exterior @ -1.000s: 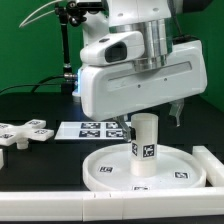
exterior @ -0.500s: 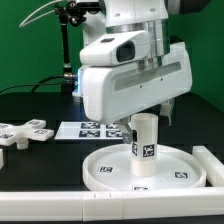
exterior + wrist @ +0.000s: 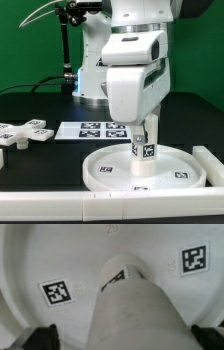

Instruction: Assemble round table

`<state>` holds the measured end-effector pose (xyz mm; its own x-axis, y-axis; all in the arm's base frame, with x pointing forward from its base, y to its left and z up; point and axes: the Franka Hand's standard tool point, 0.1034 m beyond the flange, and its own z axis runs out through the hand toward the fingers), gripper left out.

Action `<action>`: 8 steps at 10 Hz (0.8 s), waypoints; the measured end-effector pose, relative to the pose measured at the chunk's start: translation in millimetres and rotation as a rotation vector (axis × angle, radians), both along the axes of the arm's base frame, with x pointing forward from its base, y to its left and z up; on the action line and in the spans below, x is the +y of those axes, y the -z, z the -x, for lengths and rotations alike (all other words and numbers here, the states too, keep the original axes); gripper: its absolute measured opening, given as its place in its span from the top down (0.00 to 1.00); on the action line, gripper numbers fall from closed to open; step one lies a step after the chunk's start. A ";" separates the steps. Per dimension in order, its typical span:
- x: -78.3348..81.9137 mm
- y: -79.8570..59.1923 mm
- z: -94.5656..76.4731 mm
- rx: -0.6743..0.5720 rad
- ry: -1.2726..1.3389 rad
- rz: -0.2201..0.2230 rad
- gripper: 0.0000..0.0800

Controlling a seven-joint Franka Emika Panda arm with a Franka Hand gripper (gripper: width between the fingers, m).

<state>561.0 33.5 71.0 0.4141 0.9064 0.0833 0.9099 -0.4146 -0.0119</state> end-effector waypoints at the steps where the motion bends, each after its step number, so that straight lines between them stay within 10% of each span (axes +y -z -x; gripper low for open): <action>1: -0.5 1.4 2.1 0.009 -0.043 0.009 0.19; 8: -3.7 1.8 2.6 -0.007 -0.442 0.077 0.19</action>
Offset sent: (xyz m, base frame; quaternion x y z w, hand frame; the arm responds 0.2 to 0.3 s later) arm -0.0015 0.0131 0.0017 -0.0077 0.0107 -0.2036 0.9790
